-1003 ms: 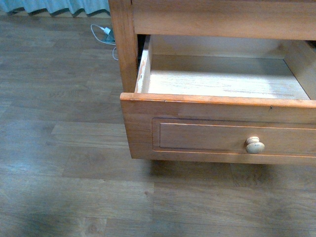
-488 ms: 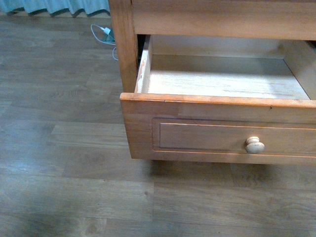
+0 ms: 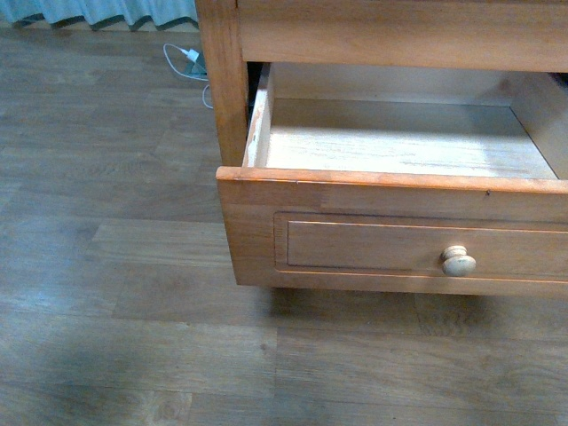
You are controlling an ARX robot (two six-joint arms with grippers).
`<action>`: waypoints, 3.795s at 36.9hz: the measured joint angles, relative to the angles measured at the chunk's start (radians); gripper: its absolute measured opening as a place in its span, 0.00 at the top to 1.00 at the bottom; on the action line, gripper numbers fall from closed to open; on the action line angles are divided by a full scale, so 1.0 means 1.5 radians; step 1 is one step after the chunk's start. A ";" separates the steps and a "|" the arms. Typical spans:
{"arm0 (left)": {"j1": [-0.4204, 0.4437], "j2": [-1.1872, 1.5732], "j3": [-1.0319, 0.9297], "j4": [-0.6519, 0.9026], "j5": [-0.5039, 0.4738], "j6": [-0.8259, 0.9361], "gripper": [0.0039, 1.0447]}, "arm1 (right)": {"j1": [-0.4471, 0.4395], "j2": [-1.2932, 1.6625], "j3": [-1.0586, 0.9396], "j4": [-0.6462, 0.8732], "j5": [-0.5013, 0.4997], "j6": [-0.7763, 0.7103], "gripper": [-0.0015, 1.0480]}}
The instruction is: Put charger into drawer
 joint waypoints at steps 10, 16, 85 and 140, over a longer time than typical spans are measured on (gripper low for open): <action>-0.029 0.336 0.189 0.182 0.067 0.054 0.06 | 0.000 0.000 0.000 0.000 0.000 0.000 0.09; -0.045 0.490 0.303 0.201 0.099 0.052 0.06 | 0.000 0.000 0.000 0.000 0.000 0.000 0.09; -0.124 1.016 0.822 0.100 0.056 -0.088 0.48 | 0.000 0.000 0.000 0.000 0.000 0.000 0.09; -0.100 0.607 0.263 0.420 -0.017 0.095 0.71 | 0.000 0.000 0.000 0.000 0.000 0.000 0.09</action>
